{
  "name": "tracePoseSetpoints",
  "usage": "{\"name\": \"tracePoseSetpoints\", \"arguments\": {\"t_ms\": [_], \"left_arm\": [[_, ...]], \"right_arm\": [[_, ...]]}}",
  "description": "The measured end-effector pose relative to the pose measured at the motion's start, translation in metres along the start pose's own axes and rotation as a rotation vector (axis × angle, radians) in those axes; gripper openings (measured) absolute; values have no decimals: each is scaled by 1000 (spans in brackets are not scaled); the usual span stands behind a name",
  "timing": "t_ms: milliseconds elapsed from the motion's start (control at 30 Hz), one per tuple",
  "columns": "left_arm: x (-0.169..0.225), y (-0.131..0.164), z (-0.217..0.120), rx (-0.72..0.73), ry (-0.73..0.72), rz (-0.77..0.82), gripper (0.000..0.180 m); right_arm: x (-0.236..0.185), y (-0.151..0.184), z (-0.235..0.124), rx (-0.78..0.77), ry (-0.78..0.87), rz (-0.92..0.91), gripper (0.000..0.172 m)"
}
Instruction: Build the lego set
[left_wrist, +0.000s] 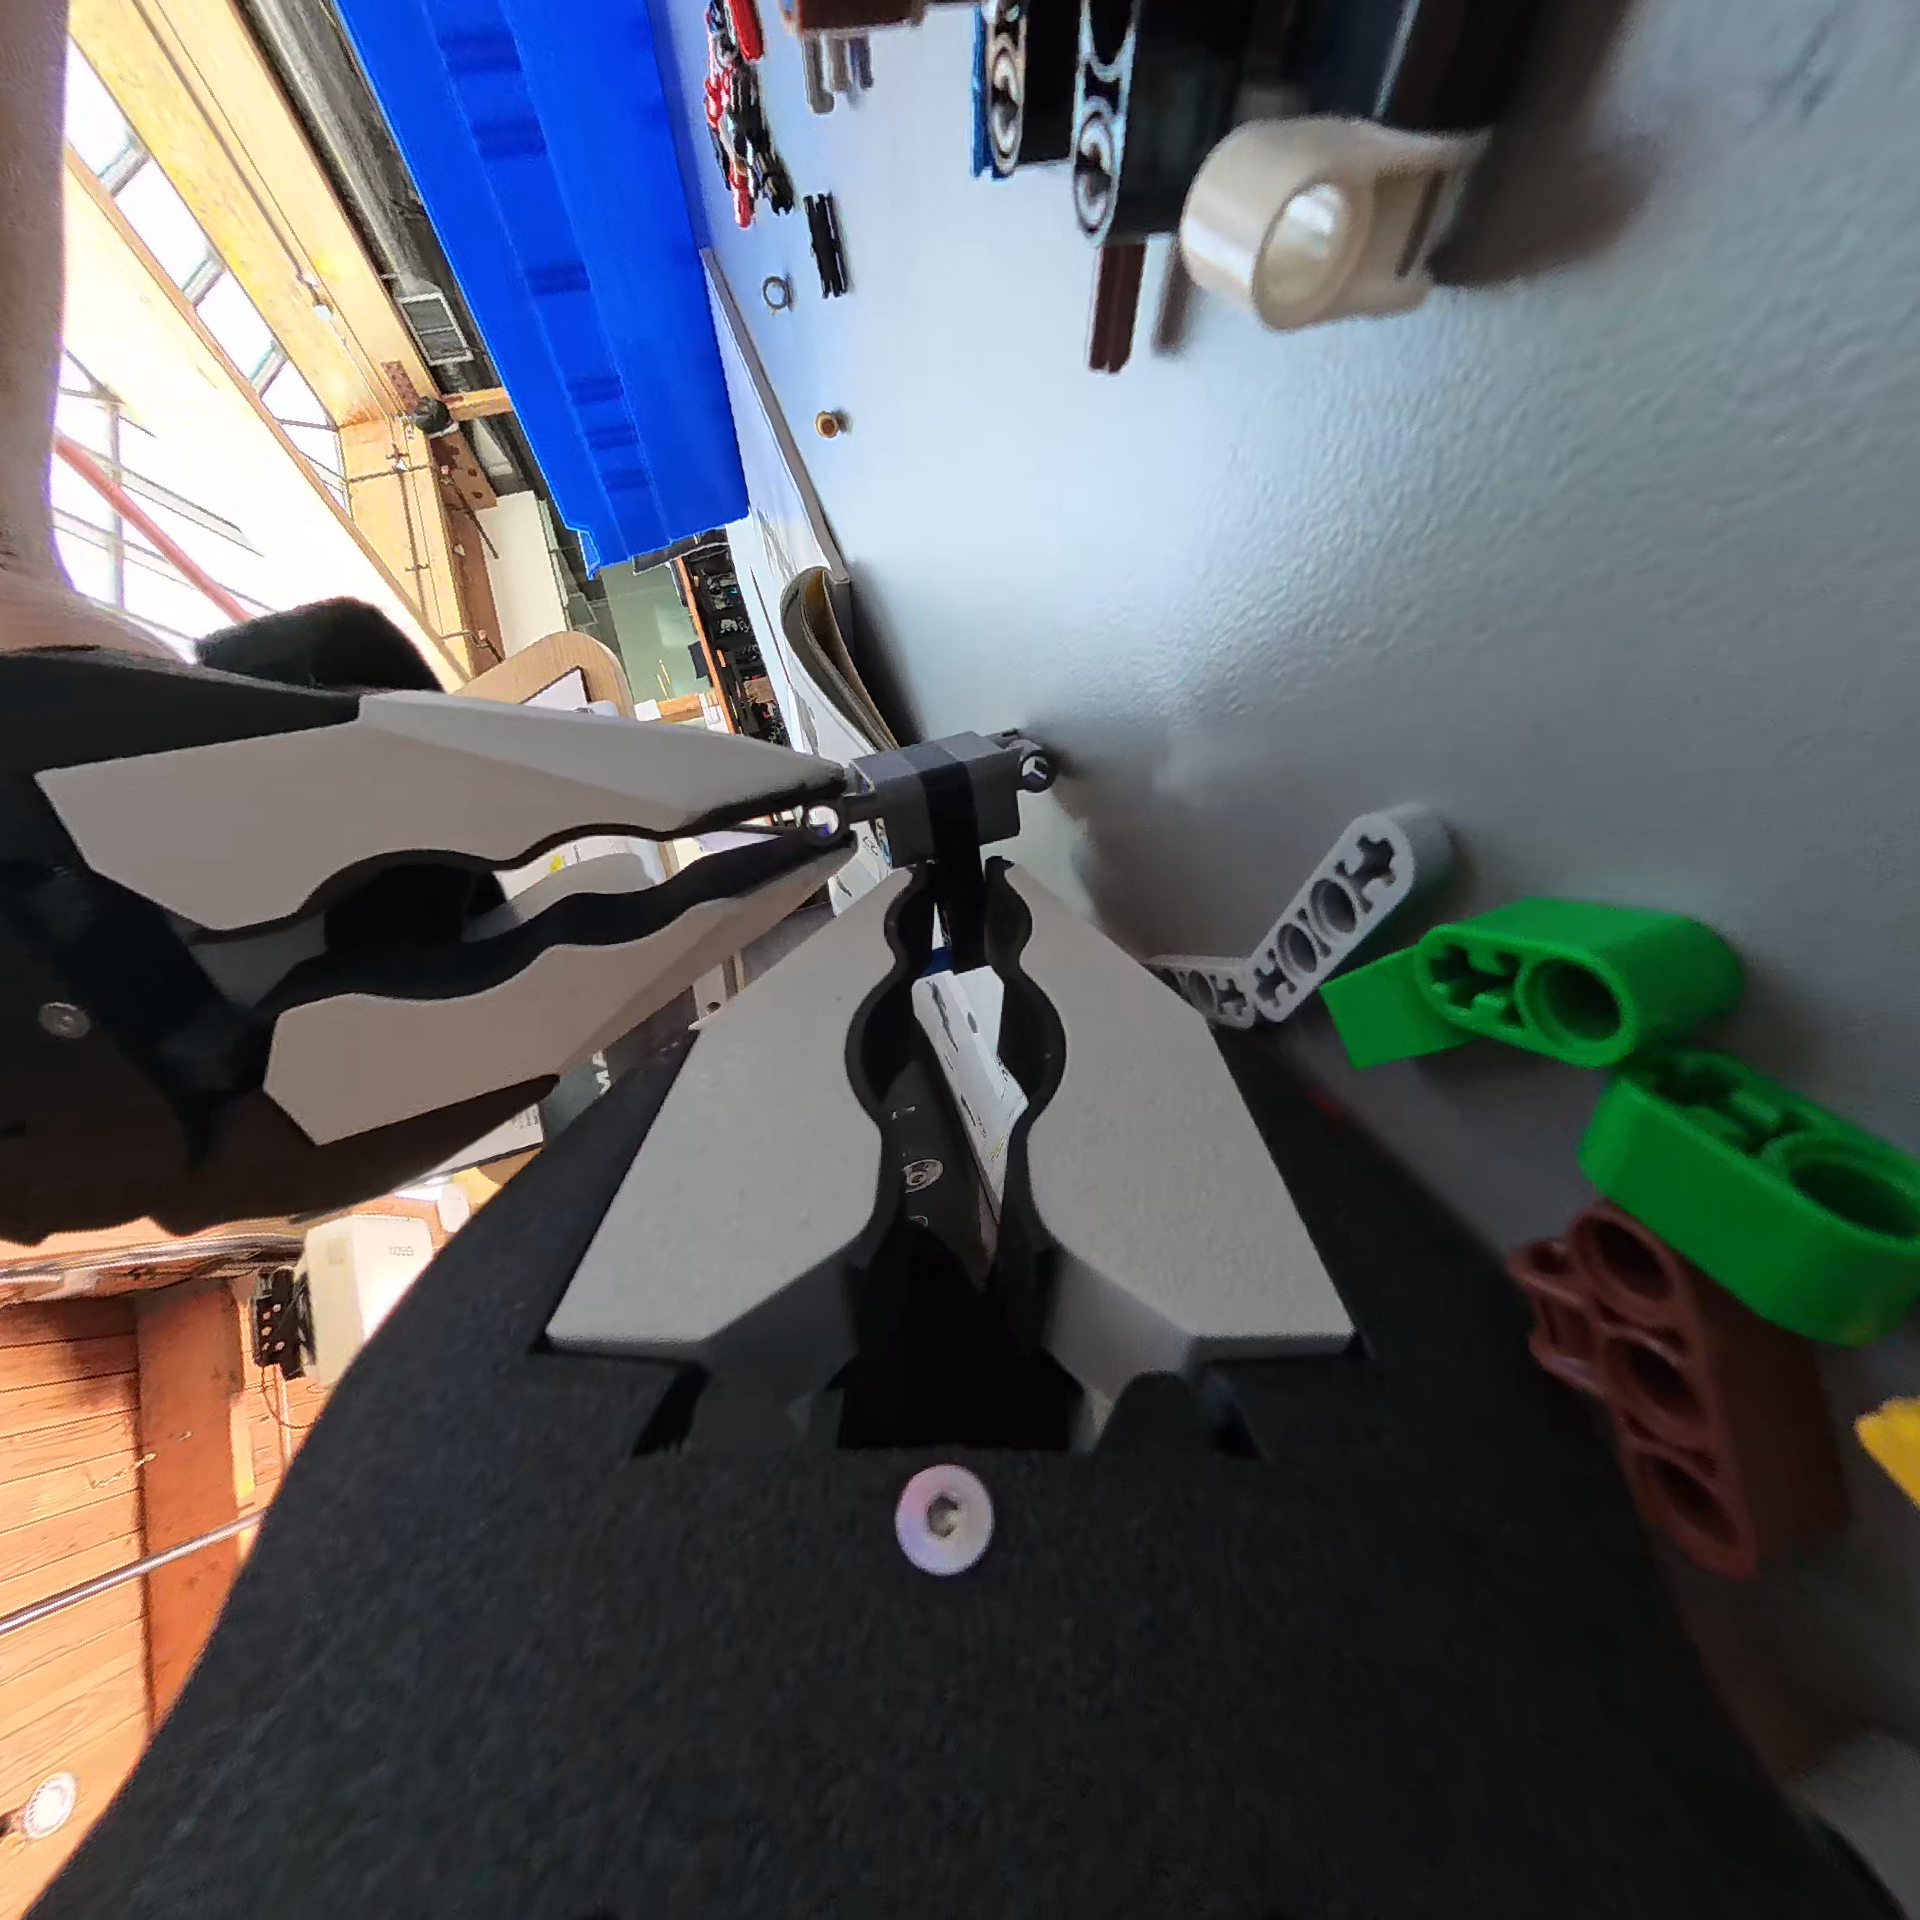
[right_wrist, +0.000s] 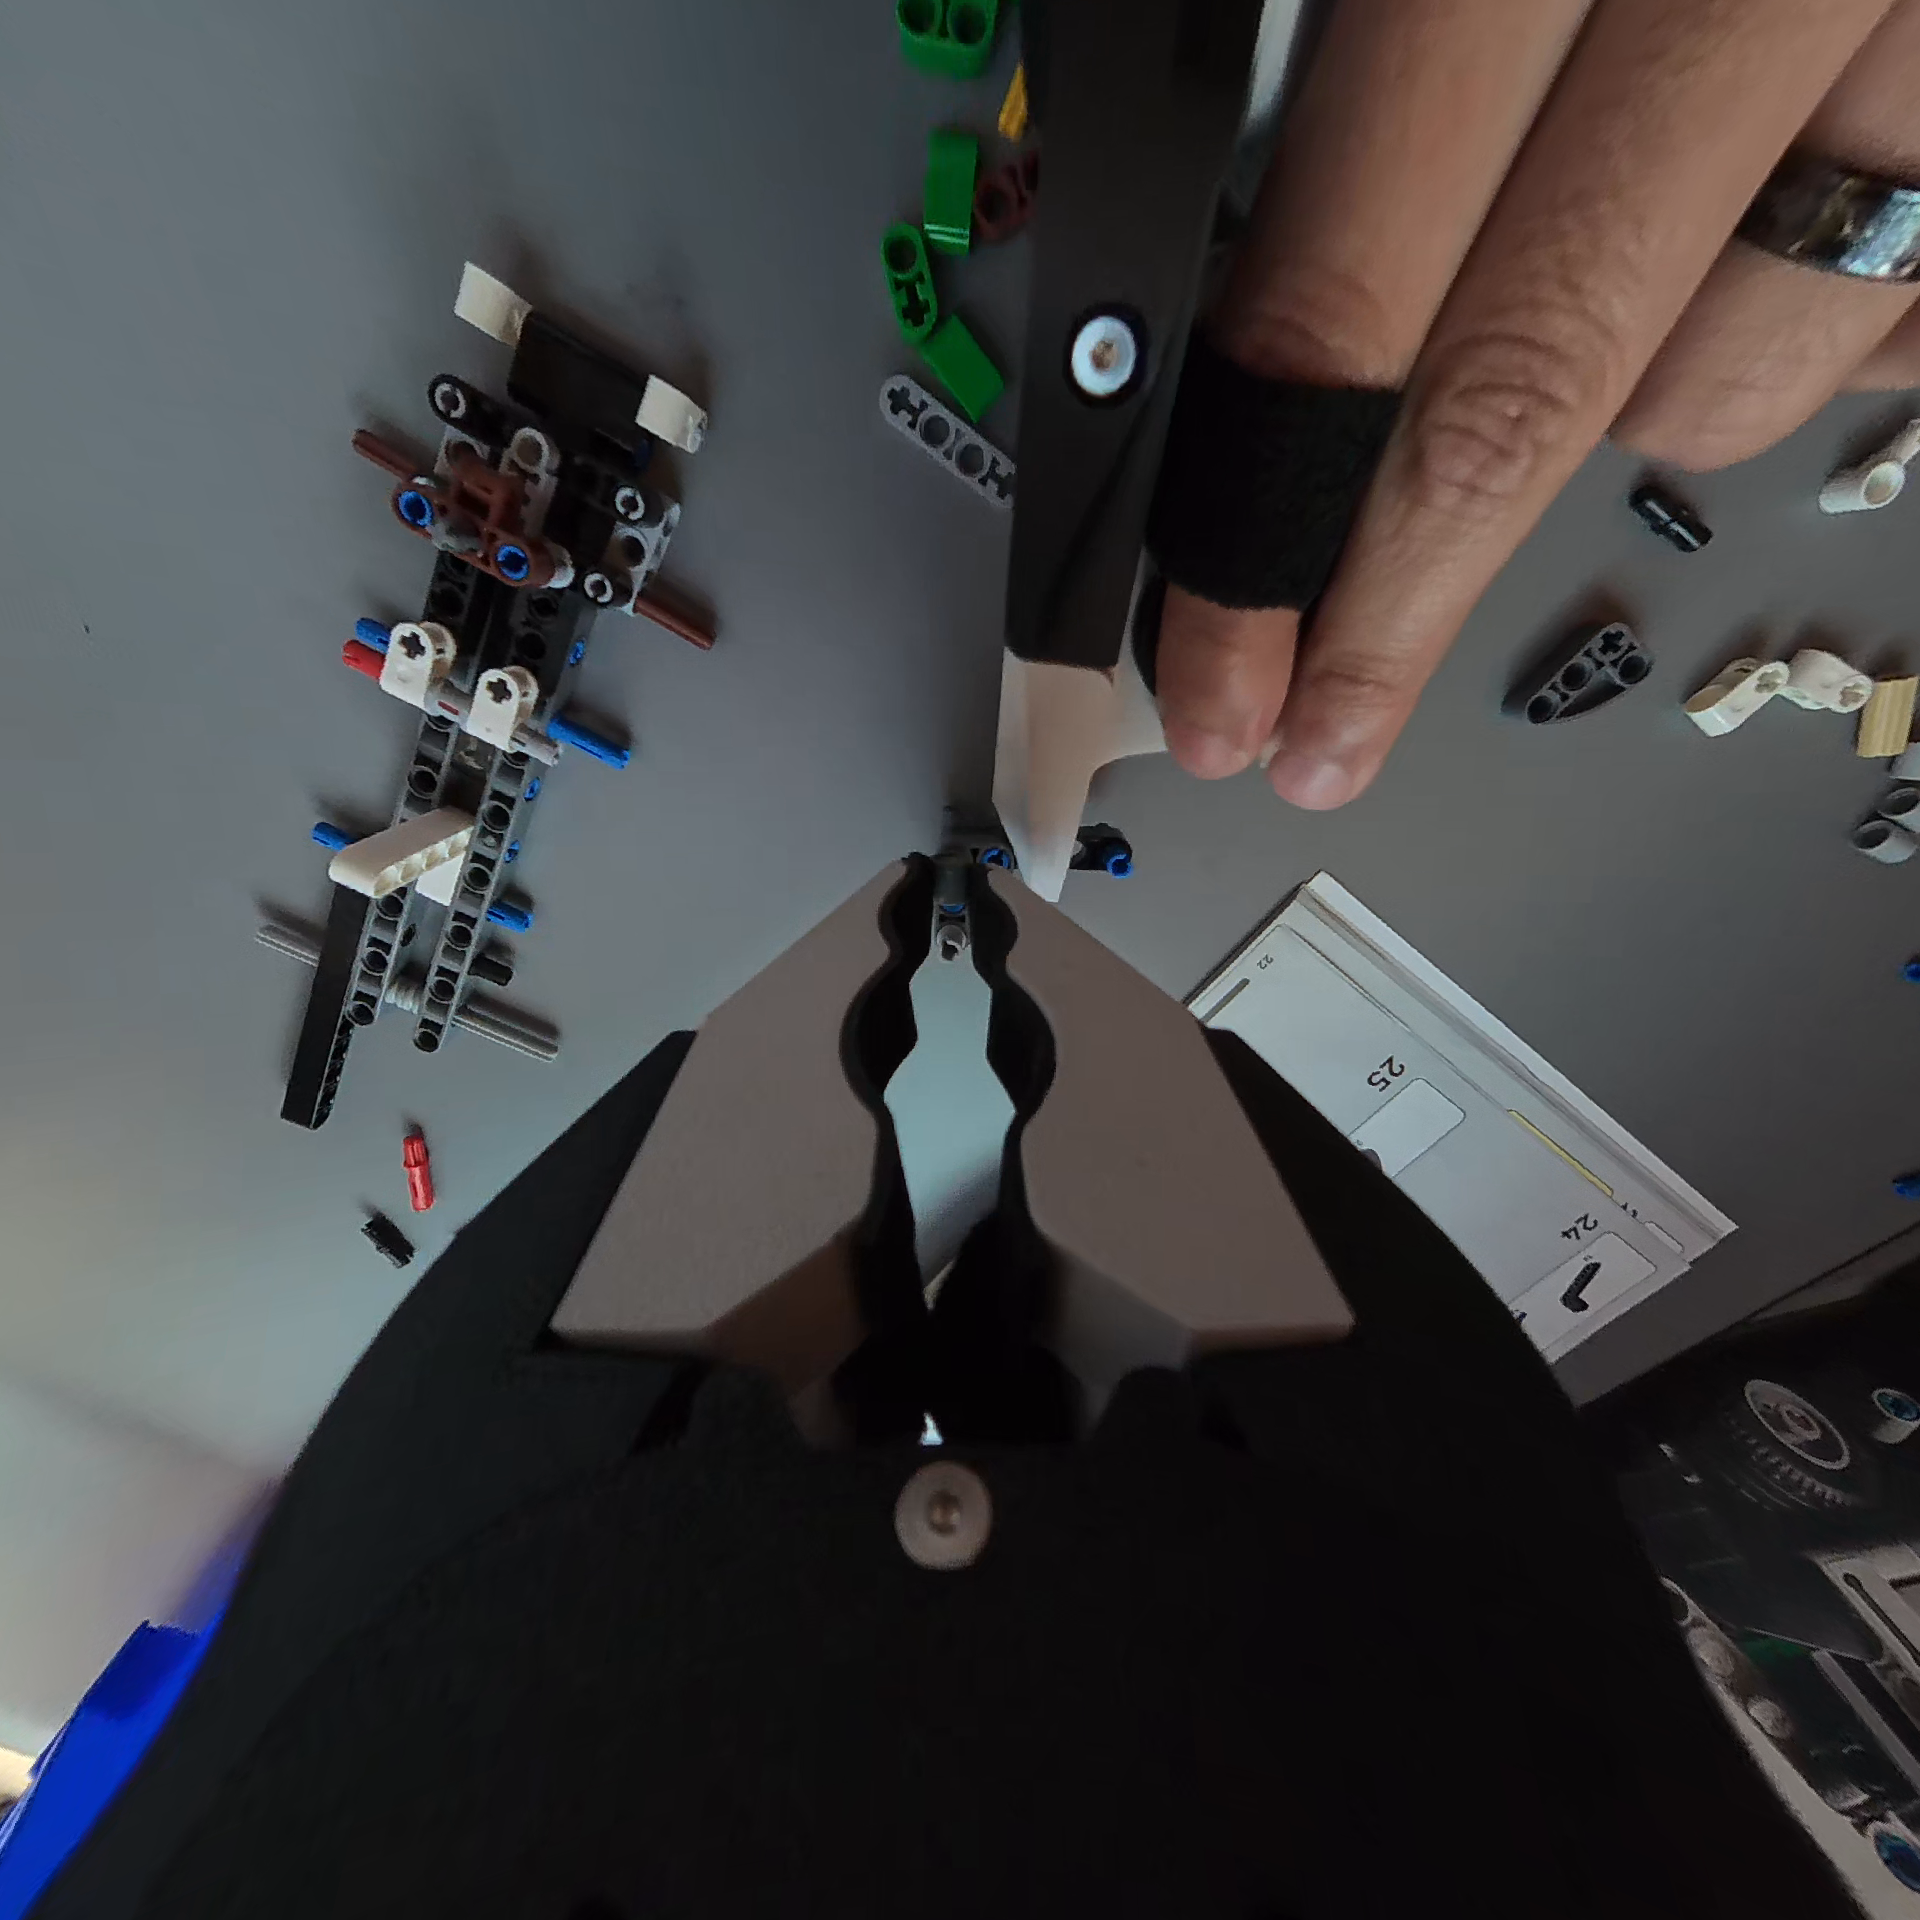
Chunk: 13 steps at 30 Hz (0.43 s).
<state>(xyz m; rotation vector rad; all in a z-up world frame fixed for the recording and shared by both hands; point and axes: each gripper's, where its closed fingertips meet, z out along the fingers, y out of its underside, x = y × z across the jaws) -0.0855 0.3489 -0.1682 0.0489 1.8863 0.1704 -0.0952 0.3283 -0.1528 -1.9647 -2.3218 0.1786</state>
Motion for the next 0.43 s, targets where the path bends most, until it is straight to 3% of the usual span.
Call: {"name": "tracePoseSetpoints", "arguments": {"t_ms": [33,300,433], "left_arm": [[0,0,0,-1,-1,2,8],[0,0,0,-10,2,2,8],[0,0,0,-13,4,4,8]], "right_arm": [[0,0,0,-10,-5,-1,5],[1,1,4,-43,-10,-1,6],[1,0,3,-22,7,109,6]]}}
